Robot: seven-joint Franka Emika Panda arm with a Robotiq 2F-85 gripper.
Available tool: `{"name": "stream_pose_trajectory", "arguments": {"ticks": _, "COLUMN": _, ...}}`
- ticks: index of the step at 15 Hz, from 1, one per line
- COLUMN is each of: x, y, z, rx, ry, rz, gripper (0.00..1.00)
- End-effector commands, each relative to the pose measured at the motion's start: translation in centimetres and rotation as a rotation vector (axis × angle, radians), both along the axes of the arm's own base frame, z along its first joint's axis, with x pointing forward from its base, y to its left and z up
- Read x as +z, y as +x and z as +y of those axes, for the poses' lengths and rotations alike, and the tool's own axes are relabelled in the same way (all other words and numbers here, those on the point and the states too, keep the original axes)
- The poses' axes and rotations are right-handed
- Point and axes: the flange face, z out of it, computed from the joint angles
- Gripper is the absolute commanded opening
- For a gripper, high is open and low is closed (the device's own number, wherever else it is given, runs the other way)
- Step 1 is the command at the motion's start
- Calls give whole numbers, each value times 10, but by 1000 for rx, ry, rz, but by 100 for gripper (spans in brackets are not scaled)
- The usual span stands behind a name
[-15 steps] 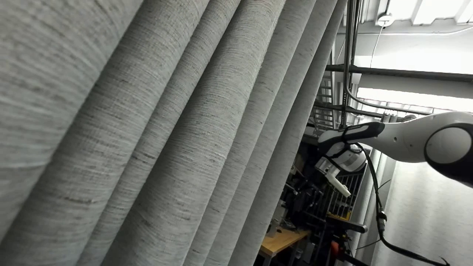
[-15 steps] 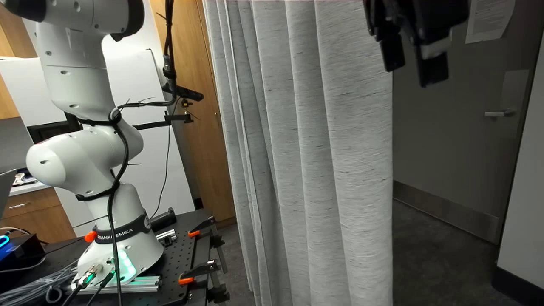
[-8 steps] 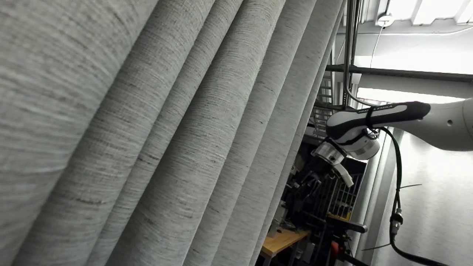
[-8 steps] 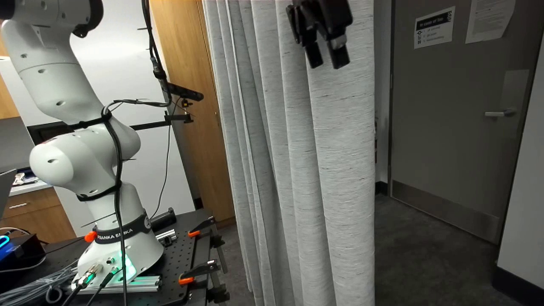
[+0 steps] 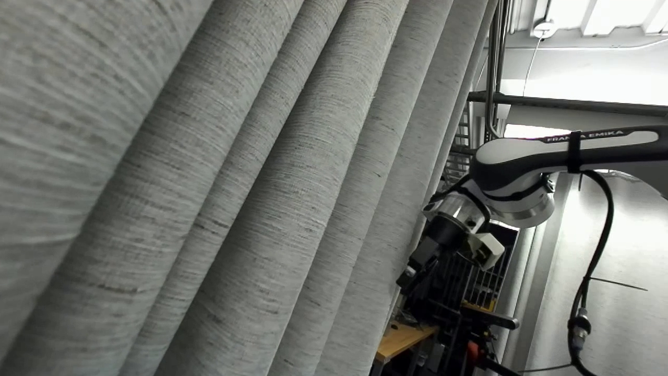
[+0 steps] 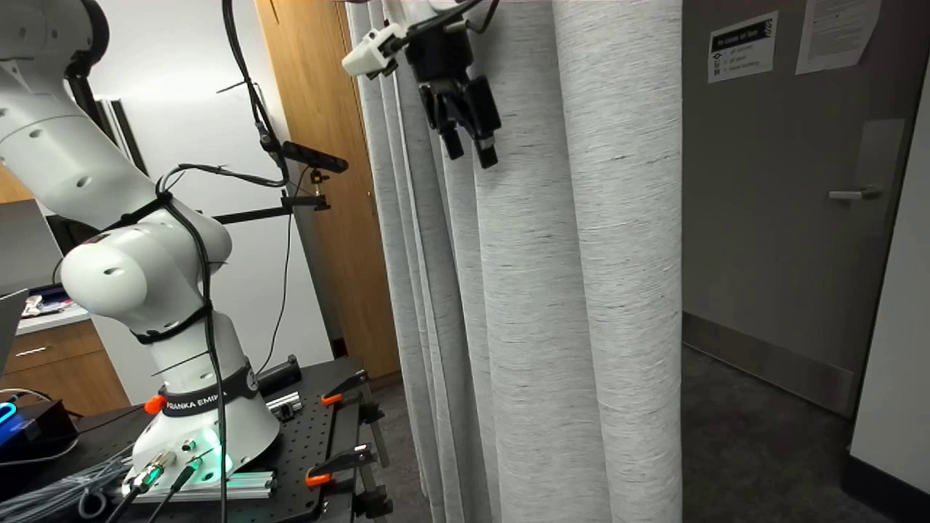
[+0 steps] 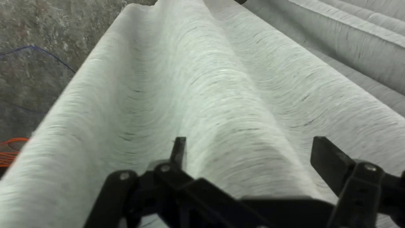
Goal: Close the curtains
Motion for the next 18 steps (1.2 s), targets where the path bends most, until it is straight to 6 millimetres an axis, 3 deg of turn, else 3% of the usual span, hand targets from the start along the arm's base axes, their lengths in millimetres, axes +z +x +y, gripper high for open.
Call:
{"name": "stream_pose_trajectory", "arguments": {"ticks": 1, "x": -6, "y": -23, "z": 43, "rx": 85, "ry": -17, "rz": -43, "gripper": 100}}
{"name": "stream_pose_trajectory", "arguments": {"ticks": 4, "x": -11, "y": -33, "z": 68, "rx": 137, "ry": -45, "rz": -51, "gripper": 100}}
{"name": "stream_pose_trajectory", "arguments": {"ticks": 5, "x": -11, "y": -17, "z": 57, "rx": 114, "ry": -16, "rz": -15, "gripper": 100}}
{"name": "stream_pose_trajectory", "arguments": {"ticks": 8, "x": -13, "y": -25, "z": 67, "rx": 133, "ry": -23, "rz": -24, "gripper": 100}}
{"name": "stream_pose_trajectory", "arguments": {"ticks": 18, "x": -13, "y": -27, "z": 67, "rx": 133, "ry": -23, "rz": -25, "gripper": 100}}
